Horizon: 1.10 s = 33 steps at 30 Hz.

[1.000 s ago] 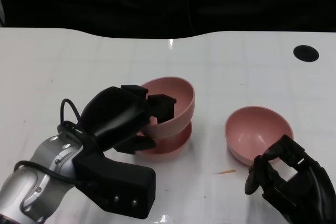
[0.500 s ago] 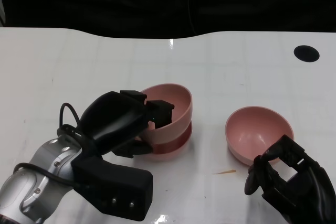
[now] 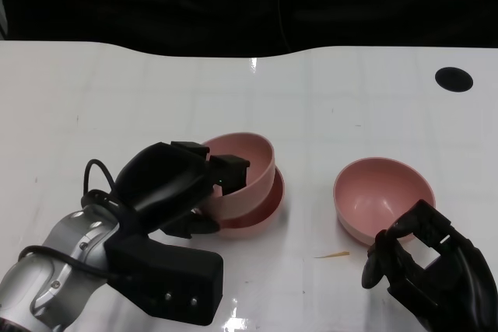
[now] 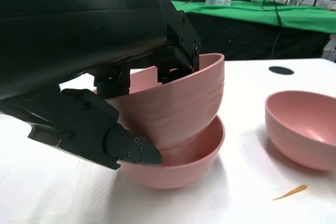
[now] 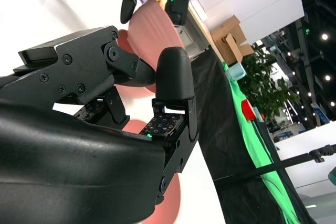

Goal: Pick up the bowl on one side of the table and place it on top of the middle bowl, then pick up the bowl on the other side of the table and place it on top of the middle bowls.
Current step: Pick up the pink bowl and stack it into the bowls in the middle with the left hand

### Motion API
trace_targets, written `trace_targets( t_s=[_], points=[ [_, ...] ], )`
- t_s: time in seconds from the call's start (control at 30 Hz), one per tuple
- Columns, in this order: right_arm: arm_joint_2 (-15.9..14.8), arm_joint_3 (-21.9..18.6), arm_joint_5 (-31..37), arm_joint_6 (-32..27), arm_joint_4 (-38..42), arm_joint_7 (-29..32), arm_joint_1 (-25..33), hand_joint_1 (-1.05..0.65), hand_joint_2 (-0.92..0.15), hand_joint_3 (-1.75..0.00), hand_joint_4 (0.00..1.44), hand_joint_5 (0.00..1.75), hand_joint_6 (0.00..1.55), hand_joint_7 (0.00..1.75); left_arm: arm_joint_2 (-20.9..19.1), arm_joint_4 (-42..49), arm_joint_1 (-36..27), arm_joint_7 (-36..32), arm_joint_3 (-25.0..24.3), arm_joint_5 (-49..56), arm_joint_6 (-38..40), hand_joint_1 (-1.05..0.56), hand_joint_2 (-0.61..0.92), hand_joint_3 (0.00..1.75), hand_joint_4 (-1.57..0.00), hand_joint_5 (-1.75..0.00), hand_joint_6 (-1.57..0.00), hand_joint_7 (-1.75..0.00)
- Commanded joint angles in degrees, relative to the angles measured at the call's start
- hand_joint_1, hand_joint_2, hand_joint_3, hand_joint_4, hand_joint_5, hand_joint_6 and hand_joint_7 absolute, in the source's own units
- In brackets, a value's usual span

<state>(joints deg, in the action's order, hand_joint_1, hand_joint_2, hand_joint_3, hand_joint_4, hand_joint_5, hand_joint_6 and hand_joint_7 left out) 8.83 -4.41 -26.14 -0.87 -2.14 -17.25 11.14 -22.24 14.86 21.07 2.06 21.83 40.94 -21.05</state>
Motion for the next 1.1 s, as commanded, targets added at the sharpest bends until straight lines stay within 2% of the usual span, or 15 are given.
trace_targets(
  t_s=[0.03,0.13,0.17,0.2,0.23,0.37,0.4,0.5,0.57,0.77,0.97,1.0,1.07,1.1],
  points=[
    [0.27,0.04,-0.1,0.42,-0.94,0.65,0.32,-0.08,-0.71,-0.82,0.82,1.75,0.72,1.48,-0.13,0.71,1.05,-0.59,0.19,0.43,0.16,-0.09,0.92,0.25,-0.6,-1.72,-0.59,-1.58],
    [0.28,0.2,-0.05,0.39,-1.09,0.76,0.39,-0.08,-0.71,-0.82,0.82,1.75,0.72,1.48,-0.01,1.52,1.46,-0.98,0.64,1.14,0.21,-0.1,0.92,0.23,-0.59,-1.71,-0.6,-1.55],
    [0.23,0.23,-0.02,0.41,-1.05,0.74,0.37,-0.08,-0.71,-0.83,0.82,1.75,0.72,1.48,0.14,1.78,1.69,-0.74,0.84,1.44,0.51,-0.1,0.92,0.23,-0.61,-1.65,-0.62,-1.49],
    [0.19,0.25,0.0,0.44,-1.01,0.72,0.35,-0.08,-0.71,-0.83,0.82,1.75,0.72,1.48,0.25,1.93,1.85,-0.54,0.96,1.62,0.72,-0.11,0.92,0.24,-0.67,-1.5,-0.71,-1.29],
    [0.15,0.26,0.0,0.46,-0.98,0.71,0.34,-0.08,-0.71,-0.83,0.82,1.75,0.72,1.48,0.33,2.04,1.96,-0.42,1.05,1.73,0.88,-0.11,0.92,0.24,-0.7,-1.42,-0.75,-1.19],
    [0.12,0.32,0.07,0.56,-0.92,0.8,0.31,-0.08,-0.71,-0.83,0.82,1.75,0.72,1.48,0.44,2.22,2.19,-0.28,1.28,1.82,1.15,-0.11,0.92,0.24,-0.75,-1.31,-0.82,-1.04],
    [0.16,0.36,0.17,0.66,-0.79,0.84,0.22,-0.08,-0.71,-0.83,0.82,1.75,0.72,1.49,0.69,3.31,2.9,0.04,1.7,1.82,1.06,-0.11,0.92,0.23,-0.79,-1.22,-0.87,-0.92],
    [0.33,0.54,0.37,0.69,-0.81,1.14,0.15,-0.08,-0.72,-0.83,0.82,1.75,0.71,1.5,1.01,6.15,4.59,-0.18,2.83,2.16,0.5,-0.15,0.92,0.17,-0.89,-0.95,-1.05,-0.4],
    [0.32,0.57,0.23,0.69,-0.71,0.98,0.08,-0.08,-0.72,-0.83,0.81,1.75,0.7,1.51,1.05,7.35,5.18,-0.62,3.23,2.23,0.11,-0.16,0.92,0.16,-0.93,-0.88,-1.11,-0.26],
    [0.72,0.62,0.21,0.58,-0.77,1.51,-0.04,-0.07,-0.71,-0.83,0.83,1.75,0.72,1.5,1.31,9.8,6.13,-1.35,3.84,2.26,-0.55,-0.15,0.92,0.14,-0.91,-0.92,-1.14,-0.15],
    [0.91,0.58,0.4,0.82,-0.68,1.41,-0.04,-0.08,-0.71,-0.84,0.83,1.75,0.73,1.5,1.33,10.06,6.34,-0.91,4.24,2.49,0.14,-0.19,0.92,0.17,-0.91,-0.83,-1.14,-0.09],
    [0.84,0.57,0.44,0.91,-0.56,1.22,-0.06,-0.08,-0.71,-0.84,0.83,1.75,0.72,1.5,1.38,10.68,6.5,-0.76,4.22,2.02,-0.33,-0.19,0.92,0.18,-0.92,-0.79,-1.14,-0.08],
    [0.73,0.59,0.48,0.85,-0.51,1.09,-0.06,-0.08,-0.71,-0.84,0.82,1.75,0.72,1.5,1.5,11.59,6.76,-0.55,4.18,1.38,-0.9,-0.18,0.92,0.21,-1.01,-0.57,-1.14,-0.04],
    [0.76,0.6,0.48,0.94,-0.45,1.04,-0.05,-0.08,-0.71,-0.84,0.82,1.75,0.72,1.5,1.63,11.96,6.87,-0.45,4.13,0.96,-1.11,-0.18,0.92,0.21,-1.04,-0.54,-1.14,-0.04]
  ],
)
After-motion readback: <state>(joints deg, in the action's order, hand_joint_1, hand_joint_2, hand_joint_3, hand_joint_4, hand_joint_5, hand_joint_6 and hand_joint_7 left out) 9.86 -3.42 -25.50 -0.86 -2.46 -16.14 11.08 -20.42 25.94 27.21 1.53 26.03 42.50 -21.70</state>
